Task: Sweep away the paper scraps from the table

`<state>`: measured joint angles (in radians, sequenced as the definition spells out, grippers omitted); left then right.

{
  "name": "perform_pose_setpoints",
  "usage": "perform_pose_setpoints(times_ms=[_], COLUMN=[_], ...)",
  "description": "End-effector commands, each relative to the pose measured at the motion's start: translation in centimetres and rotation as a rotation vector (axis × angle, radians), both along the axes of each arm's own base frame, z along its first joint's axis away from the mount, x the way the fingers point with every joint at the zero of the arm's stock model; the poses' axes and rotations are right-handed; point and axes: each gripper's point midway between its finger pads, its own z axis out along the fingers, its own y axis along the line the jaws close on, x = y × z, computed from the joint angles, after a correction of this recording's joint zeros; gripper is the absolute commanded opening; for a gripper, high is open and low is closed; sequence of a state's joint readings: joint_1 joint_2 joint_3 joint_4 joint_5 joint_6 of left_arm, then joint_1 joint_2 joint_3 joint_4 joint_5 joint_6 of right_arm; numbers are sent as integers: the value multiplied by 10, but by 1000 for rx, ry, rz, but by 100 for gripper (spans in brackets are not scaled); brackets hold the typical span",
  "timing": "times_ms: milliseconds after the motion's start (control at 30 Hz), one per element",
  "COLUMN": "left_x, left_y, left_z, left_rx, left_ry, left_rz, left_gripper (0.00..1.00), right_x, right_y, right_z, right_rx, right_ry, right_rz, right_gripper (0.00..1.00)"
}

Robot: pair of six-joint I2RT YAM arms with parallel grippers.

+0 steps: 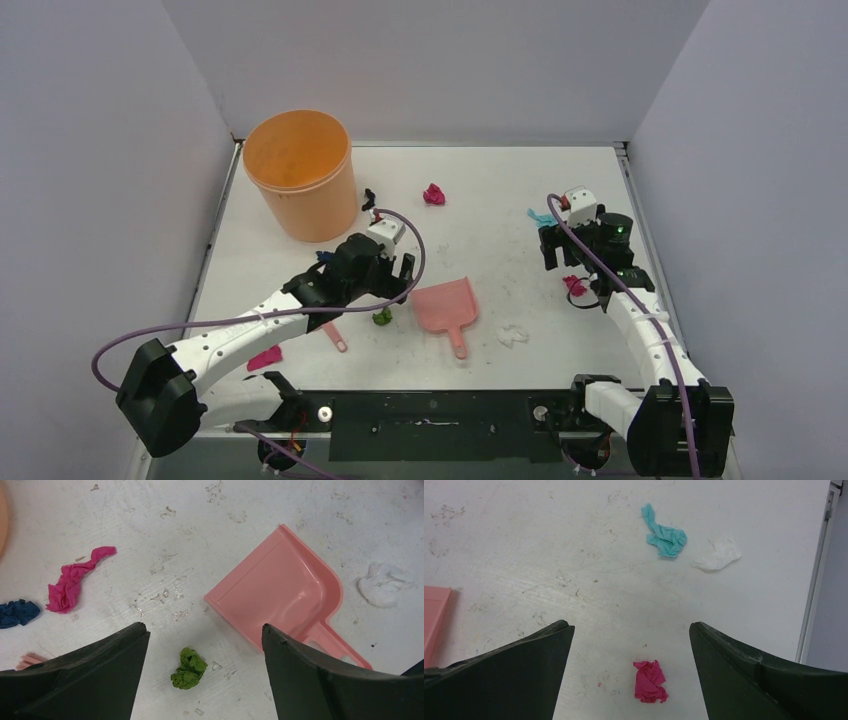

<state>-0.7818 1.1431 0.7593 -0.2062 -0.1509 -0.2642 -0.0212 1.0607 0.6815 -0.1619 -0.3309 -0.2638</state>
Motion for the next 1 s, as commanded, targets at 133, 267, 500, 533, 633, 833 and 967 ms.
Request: perform_pose_setpoints(times_ms=[133,267,500,533,633,833,967], left_x=[3,0,5,3,-4,-11,-10], left_y=[-6,-9,23,29,48,81,111], left_z=[11,11,14,11,-5,-24,-39], left_rx=[-19,-47,-33,-32,-22,-87,-66], left_ry=[21,66,78,93,133,115,120], left_rz=[10,37,260,300,412,584,740], left_gripper=[81,81,78,78,78,77,70], right_x=[-1,-3,-6,-6,-8,-12,-13], right_y=[10,15,21,21,21,24,26], right_z=[0,-3,5,8,13,16,18], right_rx=[3,16,23,23,21,22,25], right_ry=[-16,-4,-20,-30,-50,-57,-62], right_rz=[96,124,156,157,157,179,191], right_gripper=[90,90,90,90,90,90,90])
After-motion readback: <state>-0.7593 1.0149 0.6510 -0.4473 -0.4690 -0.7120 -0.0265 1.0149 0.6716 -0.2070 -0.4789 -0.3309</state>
